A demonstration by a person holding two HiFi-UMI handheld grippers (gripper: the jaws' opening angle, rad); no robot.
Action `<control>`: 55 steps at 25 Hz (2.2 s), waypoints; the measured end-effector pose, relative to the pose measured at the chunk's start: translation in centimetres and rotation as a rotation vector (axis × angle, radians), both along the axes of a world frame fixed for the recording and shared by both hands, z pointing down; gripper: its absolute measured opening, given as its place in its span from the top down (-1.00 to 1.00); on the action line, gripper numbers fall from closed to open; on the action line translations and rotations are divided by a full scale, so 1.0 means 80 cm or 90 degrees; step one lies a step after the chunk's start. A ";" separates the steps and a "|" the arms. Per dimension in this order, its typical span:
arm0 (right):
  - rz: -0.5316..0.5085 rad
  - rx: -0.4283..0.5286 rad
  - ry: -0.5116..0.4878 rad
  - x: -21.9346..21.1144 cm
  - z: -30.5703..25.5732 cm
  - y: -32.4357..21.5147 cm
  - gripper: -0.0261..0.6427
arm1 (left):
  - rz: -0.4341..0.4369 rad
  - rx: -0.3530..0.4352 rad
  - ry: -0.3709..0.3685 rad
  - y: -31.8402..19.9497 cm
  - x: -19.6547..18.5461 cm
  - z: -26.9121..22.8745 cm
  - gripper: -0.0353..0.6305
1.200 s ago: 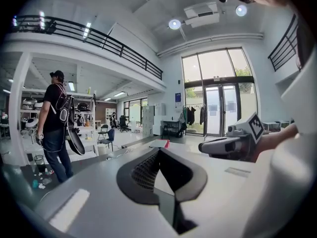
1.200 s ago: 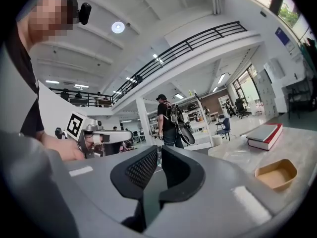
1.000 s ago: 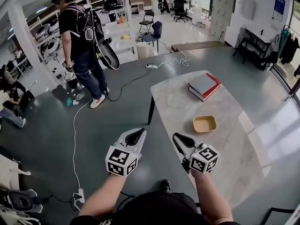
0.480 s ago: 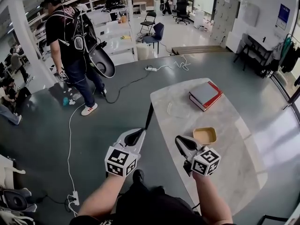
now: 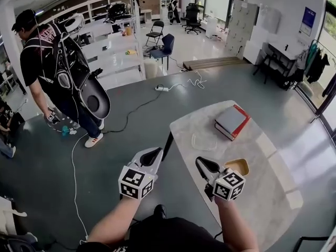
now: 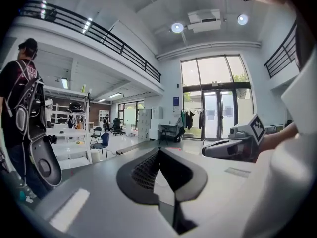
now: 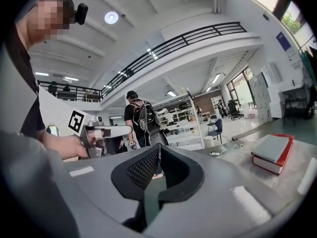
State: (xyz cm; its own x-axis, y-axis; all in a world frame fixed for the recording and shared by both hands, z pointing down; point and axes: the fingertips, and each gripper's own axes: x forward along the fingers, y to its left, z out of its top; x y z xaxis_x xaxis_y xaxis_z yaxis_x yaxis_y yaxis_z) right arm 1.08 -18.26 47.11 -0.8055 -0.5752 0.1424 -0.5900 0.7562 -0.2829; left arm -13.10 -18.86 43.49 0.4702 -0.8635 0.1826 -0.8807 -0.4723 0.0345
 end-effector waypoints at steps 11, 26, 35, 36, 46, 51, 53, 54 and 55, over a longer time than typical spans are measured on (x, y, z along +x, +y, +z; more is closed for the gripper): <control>0.066 -0.011 0.059 -0.044 0.019 -0.050 0.84 | 0.112 -0.020 0.017 -0.084 -0.015 0.021 0.88; 0.085 -0.053 0.156 0.029 0.077 -0.147 0.83 | 0.171 -0.039 0.020 -0.185 0.058 0.039 0.88; 0.011 -0.074 0.229 0.062 0.123 -0.202 0.75 | 0.146 -0.043 0.017 -0.228 0.092 0.045 0.88; 0.000 -0.074 0.246 0.065 0.130 -0.207 0.74 | 0.144 -0.045 0.017 -0.232 0.095 0.048 0.88; -0.115 -0.102 0.386 0.047 0.208 -0.214 0.64 | 0.145 -0.081 0.005 -0.250 0.099 0.072 0.88; -0.171 -0.096 0.482 0.043 0.255 -0.211 0.58 | 0.153 -0.095 0.000 -0.247 0.098 0.085 0.88; -0.188 -0.102 0.506 0.042 0.271 -0.207 0.56 | 0.158 -0.101 -0.004 -0.246 0.099 0.090 0.88; -0.195 -0.105 0.514 0.042 0.278 -0.206 0.55 | 0.160 -0.102 -0.006 -0.244 0.101 0.092 0.88; -0.202 -0.108 0.522 0.042 0.286 -0.206 0.54 | 0.161 -0.104 -0.006 -0.244 0.102 0.093 0.88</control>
